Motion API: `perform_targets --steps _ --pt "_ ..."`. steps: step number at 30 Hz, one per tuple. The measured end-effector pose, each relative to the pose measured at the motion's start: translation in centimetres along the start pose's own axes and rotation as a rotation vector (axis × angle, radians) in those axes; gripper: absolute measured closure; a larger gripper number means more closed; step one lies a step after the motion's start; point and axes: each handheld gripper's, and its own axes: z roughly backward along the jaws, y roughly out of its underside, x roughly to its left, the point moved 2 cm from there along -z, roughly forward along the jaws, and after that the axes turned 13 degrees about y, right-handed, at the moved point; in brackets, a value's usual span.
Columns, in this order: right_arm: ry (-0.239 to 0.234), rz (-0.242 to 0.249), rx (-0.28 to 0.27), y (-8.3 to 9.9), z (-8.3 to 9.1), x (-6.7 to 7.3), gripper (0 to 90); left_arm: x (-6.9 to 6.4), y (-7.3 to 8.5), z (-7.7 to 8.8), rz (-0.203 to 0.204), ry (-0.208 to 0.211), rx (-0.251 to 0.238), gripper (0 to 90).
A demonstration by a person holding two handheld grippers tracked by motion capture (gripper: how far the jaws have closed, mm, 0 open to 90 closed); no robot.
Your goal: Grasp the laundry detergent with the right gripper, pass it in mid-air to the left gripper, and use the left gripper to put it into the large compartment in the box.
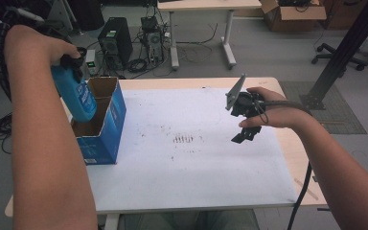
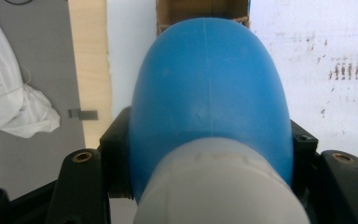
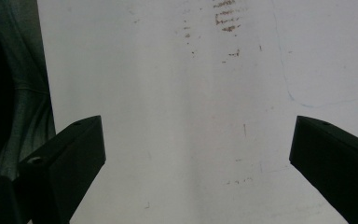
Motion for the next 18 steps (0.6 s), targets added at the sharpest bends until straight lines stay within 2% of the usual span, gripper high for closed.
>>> perform_targets --steps 18 --pt "0.001 -0.003 0.01 0.3 0.1 0.0 3.5 0.9 -0.1 -4.1 -0.008 0.009 0.037 38.3"
